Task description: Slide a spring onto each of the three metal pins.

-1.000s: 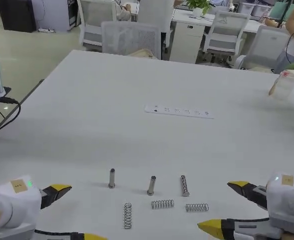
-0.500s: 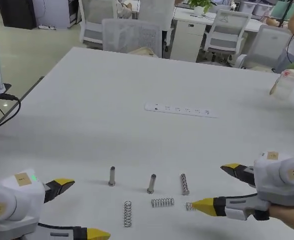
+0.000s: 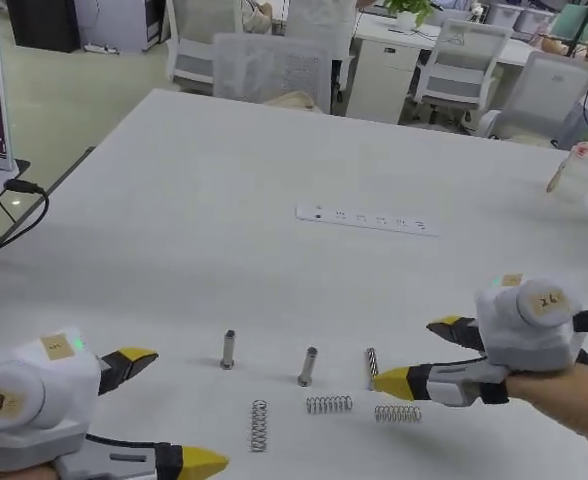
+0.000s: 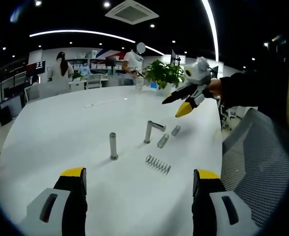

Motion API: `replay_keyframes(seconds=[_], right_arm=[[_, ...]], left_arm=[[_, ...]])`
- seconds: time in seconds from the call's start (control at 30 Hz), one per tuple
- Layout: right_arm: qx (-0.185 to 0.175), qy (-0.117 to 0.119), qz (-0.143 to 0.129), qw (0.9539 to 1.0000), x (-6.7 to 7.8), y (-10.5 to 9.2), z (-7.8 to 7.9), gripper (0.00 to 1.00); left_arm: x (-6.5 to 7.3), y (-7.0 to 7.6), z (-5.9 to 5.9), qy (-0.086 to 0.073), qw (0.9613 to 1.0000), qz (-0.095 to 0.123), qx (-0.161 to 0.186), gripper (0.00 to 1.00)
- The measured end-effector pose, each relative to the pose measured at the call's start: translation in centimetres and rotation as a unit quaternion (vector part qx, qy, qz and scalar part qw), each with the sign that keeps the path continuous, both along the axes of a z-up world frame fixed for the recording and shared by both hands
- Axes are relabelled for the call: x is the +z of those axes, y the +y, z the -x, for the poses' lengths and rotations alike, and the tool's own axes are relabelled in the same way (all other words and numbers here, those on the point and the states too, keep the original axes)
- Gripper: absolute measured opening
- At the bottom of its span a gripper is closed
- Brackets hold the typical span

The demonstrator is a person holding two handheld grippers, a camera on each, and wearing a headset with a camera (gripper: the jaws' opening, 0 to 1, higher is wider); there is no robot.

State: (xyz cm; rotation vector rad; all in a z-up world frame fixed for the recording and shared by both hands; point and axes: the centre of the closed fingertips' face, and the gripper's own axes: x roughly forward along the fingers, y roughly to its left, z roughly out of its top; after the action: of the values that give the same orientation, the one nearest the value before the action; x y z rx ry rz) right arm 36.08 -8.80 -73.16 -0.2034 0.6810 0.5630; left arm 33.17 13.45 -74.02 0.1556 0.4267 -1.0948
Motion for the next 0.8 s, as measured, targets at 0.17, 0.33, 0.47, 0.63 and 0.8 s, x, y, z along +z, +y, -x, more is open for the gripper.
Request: replay_keyframes(seconds=[0.17, 0.33, 0.47, 0.63, 0.8], right_arm=[[-0.011, 0.016, 0.011, 0.9998, -0.4, 0.0, -0.9, 0.67], [-0.020, 0.029, 0.018, 0.9992, -0.8, 0.1, -1.6, 0.64], [-0.029, 0.042, 0.025, 0.9984, -1.3, 0.1, -2.1, 0.61], [-0.038, 0.060, 0.039, 0.9967, -1.9, 0.2, -2.7, 0.56], [-0.048, 0.077, 0.046, 0.9948, -2.6, 0.3, -3.0, 0.51]], left_arm=[[0.2, -0.1, -0.1, -0.001, 1.0000, 0.005, 0.001, 0.87], [0.3, -0.1, -0.2, -0.001, 1.0000, 0.007, 0.003, 0.87], [0.3, -0.1, -0.2, -0.001, 1.0000, 0.007, 0.003, 0.86], [0.3, -0.2, -0.2, -0.001, 1.0000, 0.007, 0.003, 0.86], [0.3, -0.1, -0.3, 0.000, 1.0000, 0.008, 0.004, 0.86]])
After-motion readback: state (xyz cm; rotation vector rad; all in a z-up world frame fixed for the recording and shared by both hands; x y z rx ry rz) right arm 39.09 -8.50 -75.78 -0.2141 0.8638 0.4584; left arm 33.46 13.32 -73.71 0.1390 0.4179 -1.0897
